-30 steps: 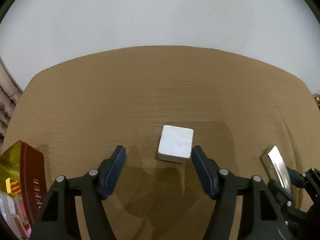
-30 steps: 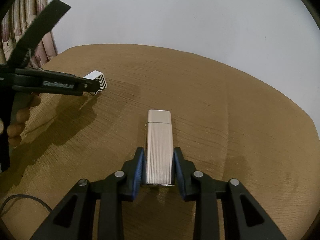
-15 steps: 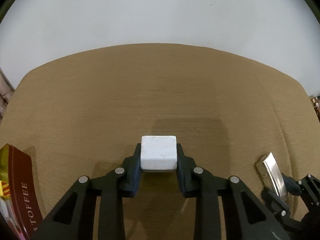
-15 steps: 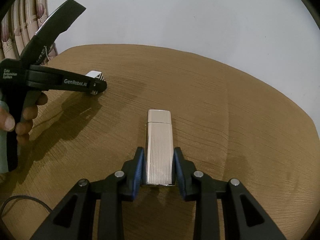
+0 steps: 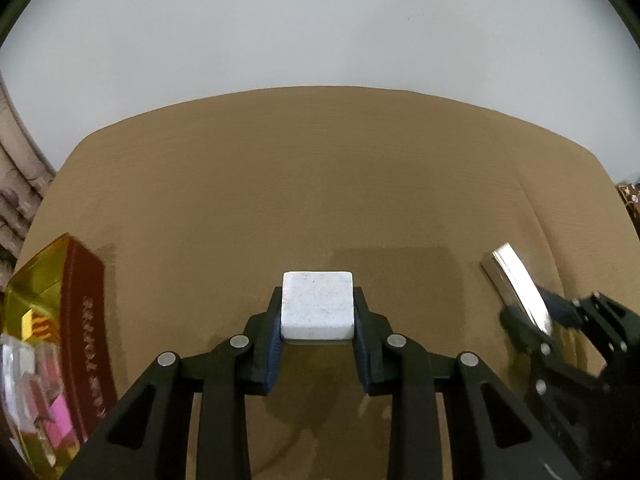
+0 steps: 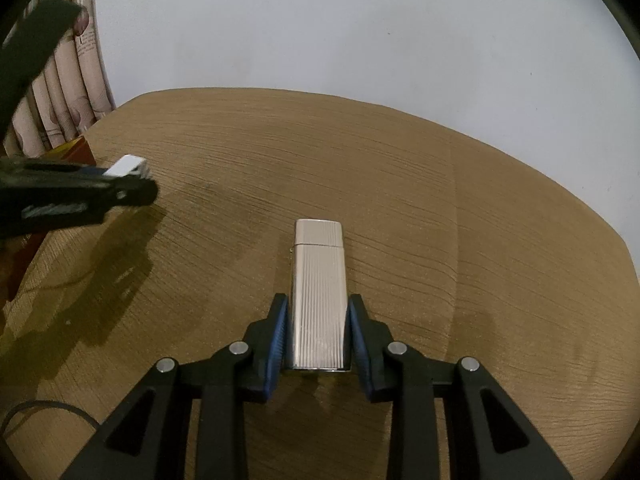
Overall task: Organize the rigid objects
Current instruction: 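Carry the white cube with the left tool into the gold tin and release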
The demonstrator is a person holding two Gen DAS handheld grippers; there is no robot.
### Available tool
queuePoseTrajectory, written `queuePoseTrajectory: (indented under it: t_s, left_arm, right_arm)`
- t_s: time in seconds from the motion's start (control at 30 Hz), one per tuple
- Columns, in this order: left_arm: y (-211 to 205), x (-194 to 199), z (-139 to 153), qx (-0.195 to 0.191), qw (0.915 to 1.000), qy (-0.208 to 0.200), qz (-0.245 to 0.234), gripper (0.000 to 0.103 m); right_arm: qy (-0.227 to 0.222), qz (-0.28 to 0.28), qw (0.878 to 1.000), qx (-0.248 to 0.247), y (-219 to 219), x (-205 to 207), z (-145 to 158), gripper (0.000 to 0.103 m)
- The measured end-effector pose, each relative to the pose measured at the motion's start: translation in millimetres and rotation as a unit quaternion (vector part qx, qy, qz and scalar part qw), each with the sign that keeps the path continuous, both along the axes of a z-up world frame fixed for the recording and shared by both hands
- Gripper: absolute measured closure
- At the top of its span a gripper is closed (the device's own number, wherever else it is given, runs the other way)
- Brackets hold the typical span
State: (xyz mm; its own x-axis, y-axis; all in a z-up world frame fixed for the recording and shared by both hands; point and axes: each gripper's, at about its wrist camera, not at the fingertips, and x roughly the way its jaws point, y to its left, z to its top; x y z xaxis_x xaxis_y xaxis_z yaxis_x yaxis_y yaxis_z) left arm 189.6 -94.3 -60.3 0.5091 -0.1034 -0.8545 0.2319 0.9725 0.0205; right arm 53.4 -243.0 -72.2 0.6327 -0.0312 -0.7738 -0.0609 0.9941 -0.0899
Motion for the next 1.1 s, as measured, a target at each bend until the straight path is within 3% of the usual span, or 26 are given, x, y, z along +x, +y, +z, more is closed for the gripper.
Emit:
queuePoseTrajectory:
  t_s: [0.17, 0.57, 0.8, 1.1]
  left_arm:
    - [6, 0, 13, -0.018, 0.9998, 0.003, 0.008, 0.076]
    - [70, -21, 50, -0.013, 0.9994, -0.015, 0.027, 0.076]
    - [130, -22, 58, 0.006, 0.9967, -0.020, 0.078, 0.076]
    - [196, -55, 58, 0.016, 0.9904, -0.010, 0.137, 0.076]
  right_arm:
    - [0.000, -0.001, 1.000, 0.001, 0, 1, -3, 0.072]
    - [0.000, -0.002, 1.000, 0.000, 1, 2, -3, 0.072]
    - [-0.001, -0.002, 1.000, -0.003, 3, 1, -4, 0.072]
    - [-0.001, -0.002, 1.000, -0.005, 5, 2, -4, 0.072]
